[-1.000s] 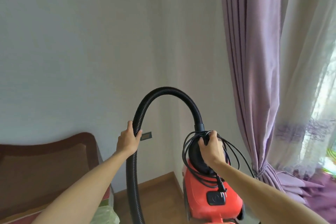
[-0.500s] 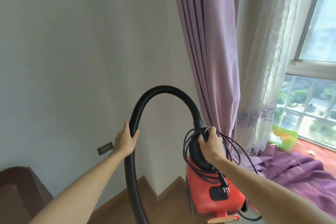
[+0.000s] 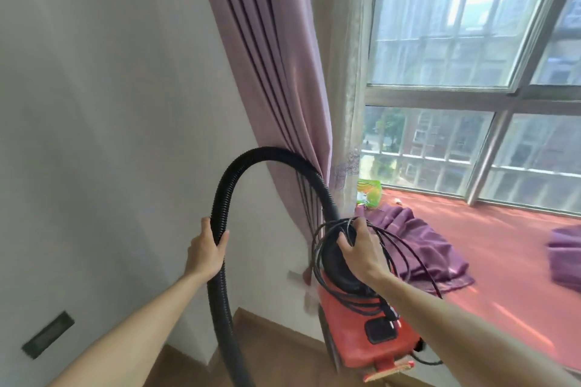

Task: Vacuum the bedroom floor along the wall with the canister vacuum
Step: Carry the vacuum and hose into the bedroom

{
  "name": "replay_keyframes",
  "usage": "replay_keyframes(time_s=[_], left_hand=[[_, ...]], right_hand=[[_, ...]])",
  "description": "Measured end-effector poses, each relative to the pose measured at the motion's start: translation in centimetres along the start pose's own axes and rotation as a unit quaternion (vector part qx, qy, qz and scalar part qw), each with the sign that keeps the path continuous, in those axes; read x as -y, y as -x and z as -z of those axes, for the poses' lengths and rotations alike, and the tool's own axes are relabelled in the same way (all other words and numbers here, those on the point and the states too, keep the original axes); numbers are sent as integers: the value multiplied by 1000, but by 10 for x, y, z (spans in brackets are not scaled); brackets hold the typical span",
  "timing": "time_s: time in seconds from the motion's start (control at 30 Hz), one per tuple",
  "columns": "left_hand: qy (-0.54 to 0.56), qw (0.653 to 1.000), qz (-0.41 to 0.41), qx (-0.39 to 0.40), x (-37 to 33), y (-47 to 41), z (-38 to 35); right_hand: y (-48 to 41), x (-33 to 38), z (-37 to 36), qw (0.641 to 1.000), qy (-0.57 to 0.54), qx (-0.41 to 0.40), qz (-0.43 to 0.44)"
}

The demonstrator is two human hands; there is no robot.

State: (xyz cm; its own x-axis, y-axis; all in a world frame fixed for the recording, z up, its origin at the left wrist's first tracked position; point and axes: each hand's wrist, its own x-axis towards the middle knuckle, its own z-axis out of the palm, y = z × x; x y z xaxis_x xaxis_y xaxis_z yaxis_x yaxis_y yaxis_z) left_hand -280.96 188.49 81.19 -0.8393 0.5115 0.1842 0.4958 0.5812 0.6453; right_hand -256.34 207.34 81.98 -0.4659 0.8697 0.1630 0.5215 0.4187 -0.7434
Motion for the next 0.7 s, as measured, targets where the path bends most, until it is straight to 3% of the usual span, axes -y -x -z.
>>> replay_keyframes(time_s=[0.47,0.7], left_hand=[[19,967,-191,167,-125,37,-136],[57,944,-227,234,-195,102,-201]], right_hand=[[85,-106,112,967,29,-183,-177],[139,-182,179,950,48,-212,-225]])
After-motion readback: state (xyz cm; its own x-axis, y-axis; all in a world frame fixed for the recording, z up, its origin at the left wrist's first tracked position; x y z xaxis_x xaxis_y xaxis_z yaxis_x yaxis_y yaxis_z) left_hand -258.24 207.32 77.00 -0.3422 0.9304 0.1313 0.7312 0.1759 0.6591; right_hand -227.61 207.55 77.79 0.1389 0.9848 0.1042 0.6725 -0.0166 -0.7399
